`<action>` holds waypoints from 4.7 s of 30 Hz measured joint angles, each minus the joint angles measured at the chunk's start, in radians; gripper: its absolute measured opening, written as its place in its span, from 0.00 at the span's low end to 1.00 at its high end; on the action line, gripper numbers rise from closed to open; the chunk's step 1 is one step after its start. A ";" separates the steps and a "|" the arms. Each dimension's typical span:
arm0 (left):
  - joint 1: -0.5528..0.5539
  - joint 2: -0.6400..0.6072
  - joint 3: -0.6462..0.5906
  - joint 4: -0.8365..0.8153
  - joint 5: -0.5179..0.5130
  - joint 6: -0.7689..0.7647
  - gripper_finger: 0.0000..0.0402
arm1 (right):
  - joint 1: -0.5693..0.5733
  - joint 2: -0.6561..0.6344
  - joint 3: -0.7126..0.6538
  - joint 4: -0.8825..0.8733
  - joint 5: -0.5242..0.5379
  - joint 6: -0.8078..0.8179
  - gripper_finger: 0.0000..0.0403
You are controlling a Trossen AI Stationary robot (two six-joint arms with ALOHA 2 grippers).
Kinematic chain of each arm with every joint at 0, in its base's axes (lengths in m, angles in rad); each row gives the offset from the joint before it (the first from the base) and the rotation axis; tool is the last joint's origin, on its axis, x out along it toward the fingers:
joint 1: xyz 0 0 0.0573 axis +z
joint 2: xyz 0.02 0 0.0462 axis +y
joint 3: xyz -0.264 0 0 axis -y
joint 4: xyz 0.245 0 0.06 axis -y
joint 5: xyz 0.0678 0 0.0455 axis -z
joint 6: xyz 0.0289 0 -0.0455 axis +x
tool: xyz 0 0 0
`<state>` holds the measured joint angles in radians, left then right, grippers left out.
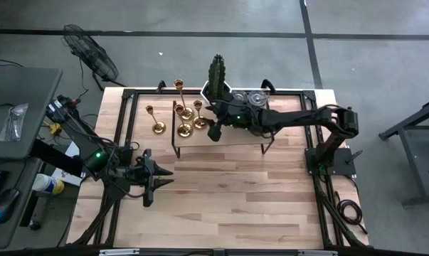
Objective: Pick & Place candle stick holders
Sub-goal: Put the gold candle holder on the shelf
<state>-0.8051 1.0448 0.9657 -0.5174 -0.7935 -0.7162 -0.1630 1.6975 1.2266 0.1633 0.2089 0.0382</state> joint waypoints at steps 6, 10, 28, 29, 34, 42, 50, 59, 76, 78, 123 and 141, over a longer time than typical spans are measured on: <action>0.000 -0.018 0.000 -0.002 -0.006 0.001 0.27 | 0.046 -0.116 -0.001 -0.176 0.001 0.021 0.55; 0.000 -0.035 0.000 -0.001 -0.011 0.004 0.27 | 0.089 -0.214 -0.001 -0.246 0.002 0.022 0.55; 0.000 -0.047 0.000 -0.023 -0.224 -0.044 0.27 | 0.296 -0.515 0.000 -0.440 -0.368 0.468 0.55; 0.000 -0.047 0.000 -0.020 -0.232 -0.051 0.27 | 0.297 -0.516 0.000 -0.448 -0.414 0.478 0.55; 0.000 -0.047 0.000 0.023 -0.249 -0.056 0.27 | 0.296 -0.515 -0.001 -0.455 -0.604 0.629 0.55; 0.000 -0.047 0.000 0.074 -0.350 -0.046 0.27 | 0.294 -0.515 -0.001 -0.453 -0.753 0.679 0.55; 0.000 -0.160 0.000 -0.047 -0.366 -0.062 0.27 | 0.385 -0.532 -0.001 -0.576 -0.724 0.676 0.55; 0.001 -0.460 0.000 -0.419 -0.397 -0.273 0.25 | 0.505 -0.530 -0.001 -0.697 -0.157 0.692 0.55; 0.001 -0.588 0.036 -0.389 -0.332 0.100 0.02 | 0.501 -0.482 -0.001 -0.660 0.396 0.813 0.55; 0.001 -0.554 0.053 -0.391 -0.323 0.146 0.03 | 0.501 -0.457 -0.001 -0.656 0.401 0.811 0.55; 0.375 0.072 0.433 -0.305 0.427 0.129 0.52 | 0.495 -0.413 -0.001 -0.935 0.279 0.796 0.55; 0.933 0.030 0.475 -0.934 0.377 0.041 0.52 | 0.494 -0.456 -0.001 -1.058 0.202 0.750 0.55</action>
<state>0.1277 1.0744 1.4403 -1.4517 -0.4167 -0.6751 0.3309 1.2411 1.2259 -0.8943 0.4110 0.7878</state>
